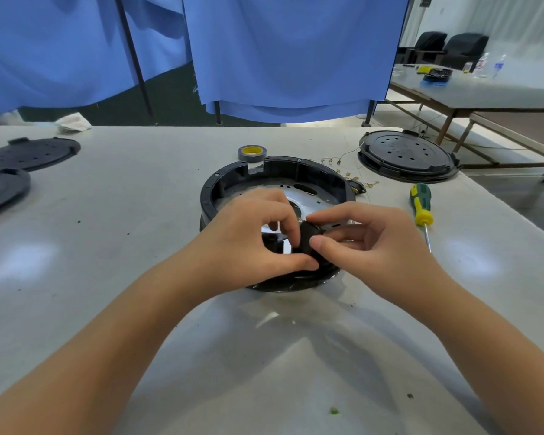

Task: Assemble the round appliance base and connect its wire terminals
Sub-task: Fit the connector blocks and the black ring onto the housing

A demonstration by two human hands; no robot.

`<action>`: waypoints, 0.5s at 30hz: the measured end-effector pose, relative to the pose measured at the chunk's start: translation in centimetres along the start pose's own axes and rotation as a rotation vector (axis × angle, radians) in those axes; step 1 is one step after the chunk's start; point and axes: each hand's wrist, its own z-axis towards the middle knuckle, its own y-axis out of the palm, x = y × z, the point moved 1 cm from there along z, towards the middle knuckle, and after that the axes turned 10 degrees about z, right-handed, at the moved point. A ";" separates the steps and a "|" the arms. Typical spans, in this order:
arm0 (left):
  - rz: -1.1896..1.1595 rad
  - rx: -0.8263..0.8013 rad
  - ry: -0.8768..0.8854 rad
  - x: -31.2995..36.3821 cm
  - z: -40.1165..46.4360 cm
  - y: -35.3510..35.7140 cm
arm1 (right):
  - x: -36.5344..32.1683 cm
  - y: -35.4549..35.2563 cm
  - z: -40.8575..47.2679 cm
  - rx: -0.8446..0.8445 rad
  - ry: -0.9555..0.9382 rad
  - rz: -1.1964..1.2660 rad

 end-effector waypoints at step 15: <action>0.010 -0.219 -0.156 -1.8 0.1 -0.6 | 0.9 1.6 -1.7 0.005 -0.288 -0.313</action>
